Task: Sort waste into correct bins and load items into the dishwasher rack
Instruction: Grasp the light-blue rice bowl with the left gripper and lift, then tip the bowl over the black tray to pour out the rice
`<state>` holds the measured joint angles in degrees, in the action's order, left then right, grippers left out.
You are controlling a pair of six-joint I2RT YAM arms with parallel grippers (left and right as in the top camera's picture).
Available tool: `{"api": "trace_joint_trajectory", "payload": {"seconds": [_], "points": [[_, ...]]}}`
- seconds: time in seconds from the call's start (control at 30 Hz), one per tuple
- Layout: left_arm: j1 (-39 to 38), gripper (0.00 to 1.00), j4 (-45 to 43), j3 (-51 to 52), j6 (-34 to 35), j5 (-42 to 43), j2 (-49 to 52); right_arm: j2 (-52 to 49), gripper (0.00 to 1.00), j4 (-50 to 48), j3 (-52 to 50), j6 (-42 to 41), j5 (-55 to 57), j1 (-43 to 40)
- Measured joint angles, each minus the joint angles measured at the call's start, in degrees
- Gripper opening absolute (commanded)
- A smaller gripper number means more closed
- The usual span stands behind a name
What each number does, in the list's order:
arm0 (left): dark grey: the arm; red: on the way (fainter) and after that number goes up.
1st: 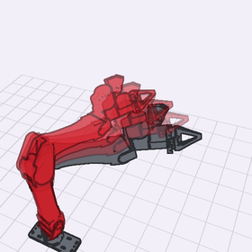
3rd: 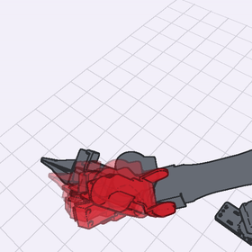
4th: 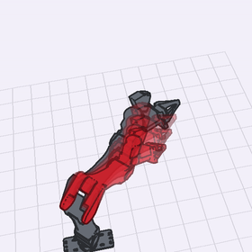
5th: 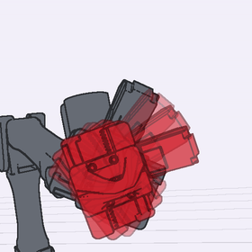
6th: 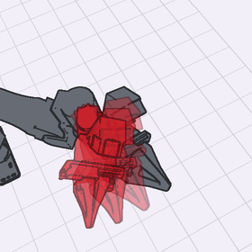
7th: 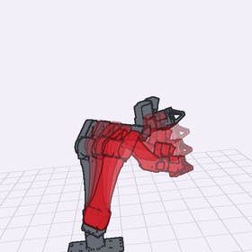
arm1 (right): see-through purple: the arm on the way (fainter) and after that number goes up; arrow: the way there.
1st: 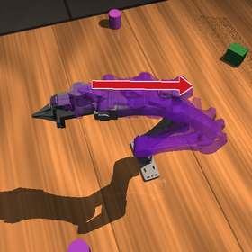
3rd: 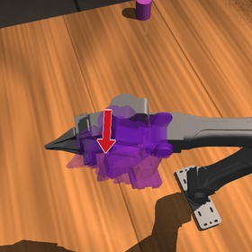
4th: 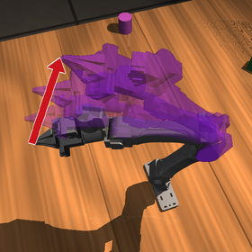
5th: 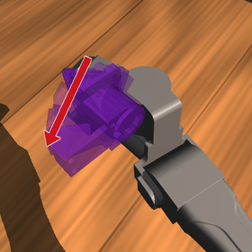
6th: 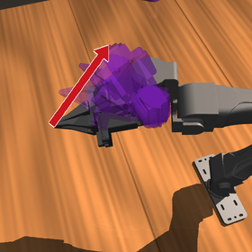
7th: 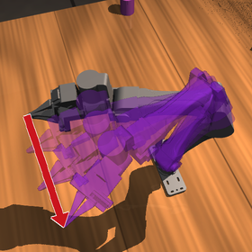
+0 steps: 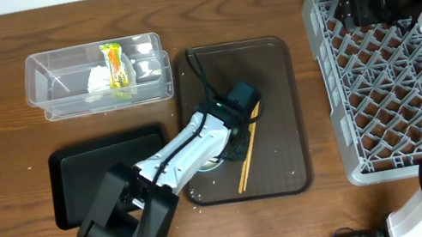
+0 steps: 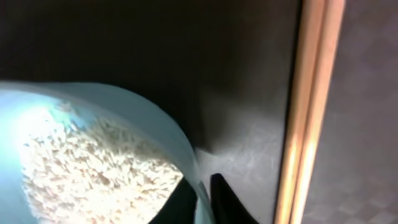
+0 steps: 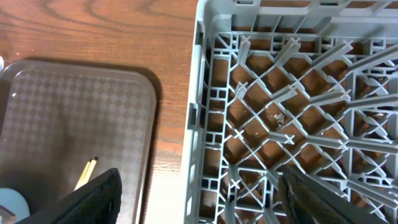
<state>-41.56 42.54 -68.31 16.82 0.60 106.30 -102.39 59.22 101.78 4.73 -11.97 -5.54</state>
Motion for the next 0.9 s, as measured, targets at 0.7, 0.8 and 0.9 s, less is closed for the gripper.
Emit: {"api": "trace_joint_trajectory", "payload": {"seconds": [0.7, 0.8, 0.9], "points": [[14.7, 0.06, 7.5, -2.4, -1.0, 3.6, -21.0, 0.0, 0.78, 0.2, 0.0, 0.0, 0.0, 0.0], [23.9, 0.06, 6.8, -2.3, -1.4, 12.9, -22.5, 0.0, 0.79, 0.2, 0.0, 0.0, 0.0, 0.0], [32.7, 0.06, 4.9, -0.7, -2.8, 22.3, -22.7, 0.0, 0.79, 0.1, 0.0, 0.0, 0.0, 0.0]]}}
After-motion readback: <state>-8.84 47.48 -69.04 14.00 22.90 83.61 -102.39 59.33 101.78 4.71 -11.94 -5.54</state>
